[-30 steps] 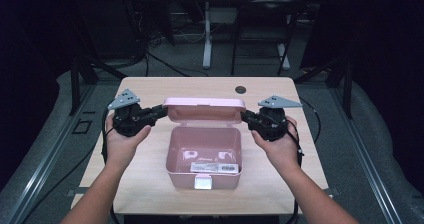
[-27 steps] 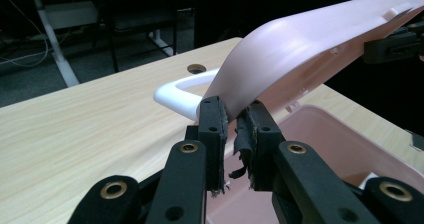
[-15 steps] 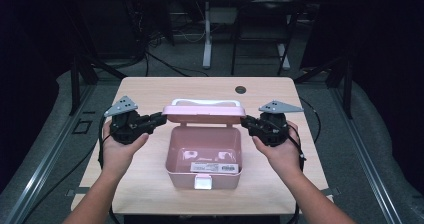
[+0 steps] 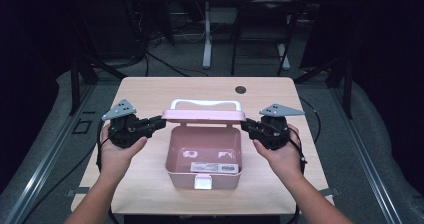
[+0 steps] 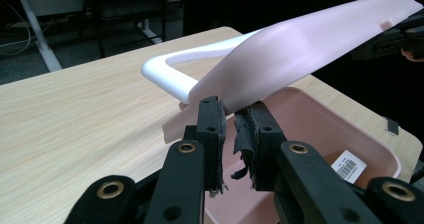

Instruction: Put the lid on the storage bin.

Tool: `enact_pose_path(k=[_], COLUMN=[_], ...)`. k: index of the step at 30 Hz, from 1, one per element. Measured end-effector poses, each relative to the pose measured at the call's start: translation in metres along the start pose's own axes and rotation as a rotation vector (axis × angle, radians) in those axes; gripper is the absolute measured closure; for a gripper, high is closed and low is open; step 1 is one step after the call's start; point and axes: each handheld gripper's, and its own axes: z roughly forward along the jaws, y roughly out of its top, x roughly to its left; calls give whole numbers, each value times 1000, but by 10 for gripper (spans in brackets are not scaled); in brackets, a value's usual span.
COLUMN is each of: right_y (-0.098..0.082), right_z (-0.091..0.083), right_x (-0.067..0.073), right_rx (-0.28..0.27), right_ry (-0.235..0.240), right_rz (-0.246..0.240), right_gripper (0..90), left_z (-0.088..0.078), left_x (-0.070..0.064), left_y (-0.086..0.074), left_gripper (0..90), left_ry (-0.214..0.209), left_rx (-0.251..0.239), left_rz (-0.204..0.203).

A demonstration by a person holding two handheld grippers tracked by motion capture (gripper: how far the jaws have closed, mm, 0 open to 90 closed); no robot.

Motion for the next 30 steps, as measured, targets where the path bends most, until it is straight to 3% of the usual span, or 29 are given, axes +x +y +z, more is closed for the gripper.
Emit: enact_pose_path(k=[15,30], right_y=[-5,-4], right_z=[-4,-21], right_x=[3,11], right_rx=[-3,-31], right_ry=[11,34], right_rz=[7,-1], right_gripper=[793,782], left_z=[-10,-17], left_x=[-6,-12], left_y=[-1,-4], left_gripper=[786,783], left_ry=[-8,-18], left_rx=[17,15], left_rz=[17,16])
